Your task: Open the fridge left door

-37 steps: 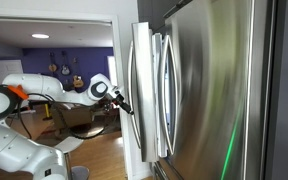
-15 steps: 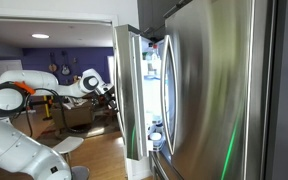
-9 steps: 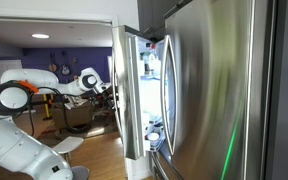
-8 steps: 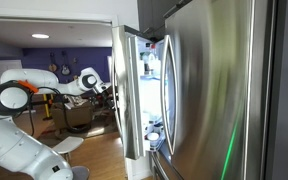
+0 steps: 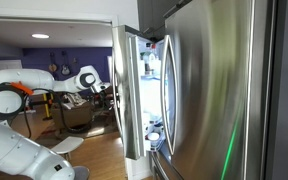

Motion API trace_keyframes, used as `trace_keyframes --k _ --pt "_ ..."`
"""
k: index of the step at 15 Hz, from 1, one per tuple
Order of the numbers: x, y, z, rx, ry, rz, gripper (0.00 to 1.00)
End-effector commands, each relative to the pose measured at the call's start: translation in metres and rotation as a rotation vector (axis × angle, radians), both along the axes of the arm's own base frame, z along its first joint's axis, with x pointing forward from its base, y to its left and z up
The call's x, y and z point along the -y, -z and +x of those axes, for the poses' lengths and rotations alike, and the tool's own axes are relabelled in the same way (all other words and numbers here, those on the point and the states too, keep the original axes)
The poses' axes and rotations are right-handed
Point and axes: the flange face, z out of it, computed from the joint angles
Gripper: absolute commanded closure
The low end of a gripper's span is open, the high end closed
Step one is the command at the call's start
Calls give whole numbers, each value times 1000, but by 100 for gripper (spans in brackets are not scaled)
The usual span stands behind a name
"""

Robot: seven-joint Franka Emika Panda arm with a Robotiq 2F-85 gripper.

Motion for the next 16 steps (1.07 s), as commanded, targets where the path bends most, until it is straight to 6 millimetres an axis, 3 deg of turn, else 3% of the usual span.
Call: trace_keyframes --k 1,8,16 --pt "19 1 -30 -41 -34 -70 0" --pt "69 -23 -79 56 59 -334 0" --pt "93 -71 -110 324 115 -347 0"
